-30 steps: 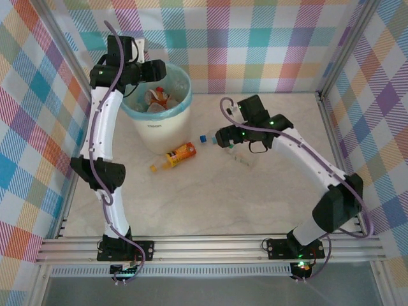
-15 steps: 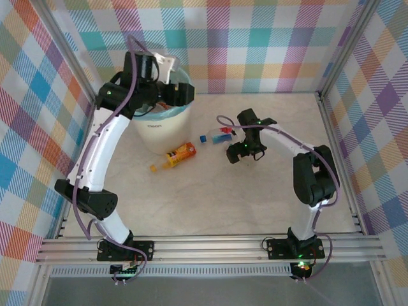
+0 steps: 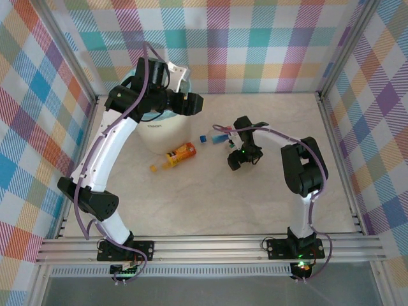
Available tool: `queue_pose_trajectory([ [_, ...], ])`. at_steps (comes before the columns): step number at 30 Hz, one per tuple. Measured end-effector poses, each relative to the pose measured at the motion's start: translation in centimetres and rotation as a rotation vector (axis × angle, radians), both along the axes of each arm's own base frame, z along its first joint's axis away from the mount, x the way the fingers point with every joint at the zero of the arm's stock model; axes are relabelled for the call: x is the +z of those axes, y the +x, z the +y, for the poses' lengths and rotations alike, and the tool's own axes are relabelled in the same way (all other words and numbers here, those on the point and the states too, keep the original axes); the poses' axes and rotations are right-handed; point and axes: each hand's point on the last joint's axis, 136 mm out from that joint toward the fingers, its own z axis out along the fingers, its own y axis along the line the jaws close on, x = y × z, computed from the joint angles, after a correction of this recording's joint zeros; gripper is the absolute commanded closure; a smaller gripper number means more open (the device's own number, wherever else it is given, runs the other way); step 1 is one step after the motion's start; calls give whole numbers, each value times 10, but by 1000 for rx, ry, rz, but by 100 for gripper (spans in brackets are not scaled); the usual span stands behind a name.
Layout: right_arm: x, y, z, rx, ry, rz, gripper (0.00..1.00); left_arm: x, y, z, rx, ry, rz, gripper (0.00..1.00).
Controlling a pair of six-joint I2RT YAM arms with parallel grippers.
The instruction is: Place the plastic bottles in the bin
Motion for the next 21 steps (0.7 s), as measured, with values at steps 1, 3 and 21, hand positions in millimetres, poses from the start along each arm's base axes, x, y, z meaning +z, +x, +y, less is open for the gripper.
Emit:
queue_pose_trajectory([
  [1, 0, 0, 1, 0, 4, 3, 22, 0, 0, 0, -1, 0, -1, 24],
  [3, 0, -1, 3, -2, 16, 8, 26, 1, 0, 0, -1, 0, -3, 24],
  [21, 27, -28, 13, -66, 149, 29, 39, 3, 4, 5, 25, 21, -27, 24],
])
